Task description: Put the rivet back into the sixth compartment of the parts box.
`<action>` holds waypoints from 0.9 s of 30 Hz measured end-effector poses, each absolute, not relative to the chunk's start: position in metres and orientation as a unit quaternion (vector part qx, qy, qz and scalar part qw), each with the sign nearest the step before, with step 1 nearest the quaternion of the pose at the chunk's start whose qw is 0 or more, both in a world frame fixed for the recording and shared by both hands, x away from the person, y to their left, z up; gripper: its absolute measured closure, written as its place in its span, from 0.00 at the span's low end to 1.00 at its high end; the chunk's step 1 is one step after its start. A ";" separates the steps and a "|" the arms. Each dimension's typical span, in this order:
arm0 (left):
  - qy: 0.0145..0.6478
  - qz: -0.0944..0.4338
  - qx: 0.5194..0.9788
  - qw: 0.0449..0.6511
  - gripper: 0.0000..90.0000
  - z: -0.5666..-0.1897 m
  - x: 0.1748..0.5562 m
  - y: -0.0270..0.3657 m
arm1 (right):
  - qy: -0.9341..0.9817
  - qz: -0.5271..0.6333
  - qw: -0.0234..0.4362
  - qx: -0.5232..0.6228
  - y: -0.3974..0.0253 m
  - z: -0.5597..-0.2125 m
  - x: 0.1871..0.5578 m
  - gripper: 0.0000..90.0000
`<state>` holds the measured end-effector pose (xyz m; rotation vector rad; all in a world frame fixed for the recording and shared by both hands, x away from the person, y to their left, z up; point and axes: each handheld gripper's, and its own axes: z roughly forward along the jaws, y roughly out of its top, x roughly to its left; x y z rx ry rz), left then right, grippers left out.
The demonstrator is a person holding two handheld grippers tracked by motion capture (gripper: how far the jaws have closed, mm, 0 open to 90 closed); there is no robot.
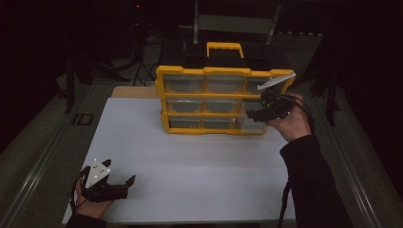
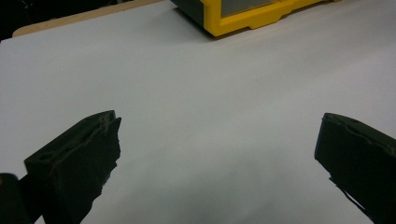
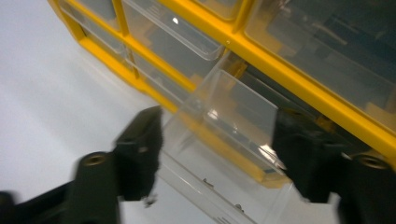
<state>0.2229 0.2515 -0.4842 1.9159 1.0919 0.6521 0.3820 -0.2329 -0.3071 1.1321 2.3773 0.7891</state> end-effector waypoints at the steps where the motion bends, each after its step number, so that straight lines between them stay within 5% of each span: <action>1: 0.433 0.259 0.760 0.409 0.01 -0.484 0.223 0.252 | 0.847 0.288 0.195 0.403 -0.234 -0.308 0.379 0.28; 11: 0.435 0.260 0.758 0.410 0.01 -0.484 0.222 0.252 | 0.846 0.335 0.209 0.358 -0.240 -0.318 0.344 0.22; 27: 0.437 0.261 0.756 0.411 0.01 -0.483 0.222 0.254 | 0.793 0.418 0.245 0.370 -0.279 -0.401 0.271 0.18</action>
